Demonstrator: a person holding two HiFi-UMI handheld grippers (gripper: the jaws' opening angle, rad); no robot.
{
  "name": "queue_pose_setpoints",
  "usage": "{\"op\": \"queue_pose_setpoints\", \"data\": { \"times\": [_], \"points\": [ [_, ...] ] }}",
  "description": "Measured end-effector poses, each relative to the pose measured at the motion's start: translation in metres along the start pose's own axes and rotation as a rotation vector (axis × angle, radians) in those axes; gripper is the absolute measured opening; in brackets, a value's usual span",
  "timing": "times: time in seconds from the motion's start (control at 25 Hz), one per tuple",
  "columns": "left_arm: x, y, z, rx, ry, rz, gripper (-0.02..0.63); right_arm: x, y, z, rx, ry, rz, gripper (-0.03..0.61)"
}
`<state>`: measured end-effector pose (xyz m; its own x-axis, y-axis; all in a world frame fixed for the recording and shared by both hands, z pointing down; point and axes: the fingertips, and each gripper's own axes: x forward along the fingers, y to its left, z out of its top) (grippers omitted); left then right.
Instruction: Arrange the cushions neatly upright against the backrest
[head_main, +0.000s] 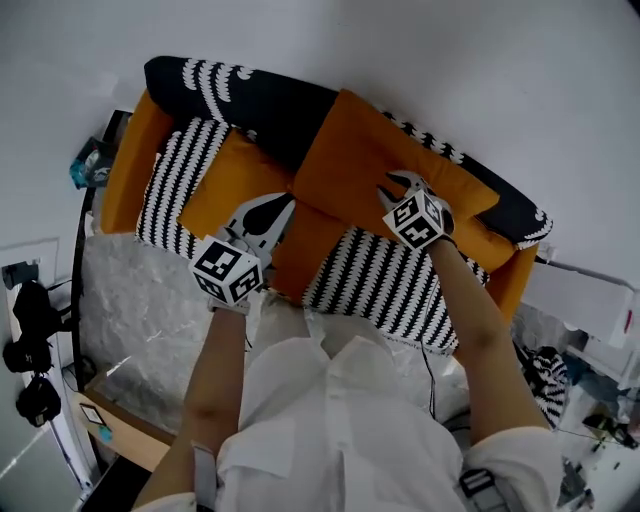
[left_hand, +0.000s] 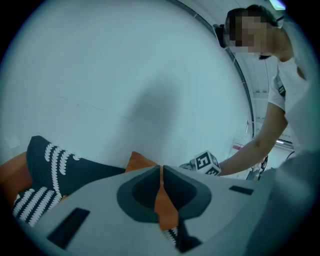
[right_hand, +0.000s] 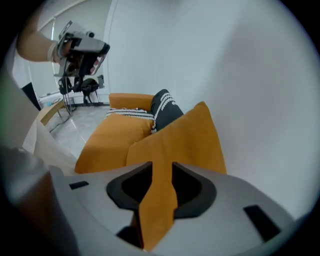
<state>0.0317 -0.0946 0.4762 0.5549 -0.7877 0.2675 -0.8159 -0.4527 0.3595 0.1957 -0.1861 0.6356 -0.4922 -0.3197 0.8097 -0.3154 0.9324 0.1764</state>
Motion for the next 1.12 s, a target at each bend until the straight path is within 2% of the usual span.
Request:
{"op": "queue_pose_setpoints", "data": {
  "times": [0.2,0.48,0.8,1.12],
  "points": [
    [-0.043,0.036,0.002,-0.020,-0.024,0.057,0.031,0.015,0.040,0.085,0.054,-0.090,0.121,0.157],
    [-0.124,0.113,-0.006,-0.045,-0.012,0.149,0.034,0.076,0.112,0.165,0.058,-0.063,0.268,0.191],
    [-0.194,0.201,-0.022,-0.062,0.035,0.199,0.066,0.169,0.176,0.190,0.153,0.060,0.364,0.249],
    [-0.200,0.240,-0.067,-0.138,0.036,0.250,0.071,0.236,0.231,0.170,0.074,0.204,0.461,0.281]
  ]
}}
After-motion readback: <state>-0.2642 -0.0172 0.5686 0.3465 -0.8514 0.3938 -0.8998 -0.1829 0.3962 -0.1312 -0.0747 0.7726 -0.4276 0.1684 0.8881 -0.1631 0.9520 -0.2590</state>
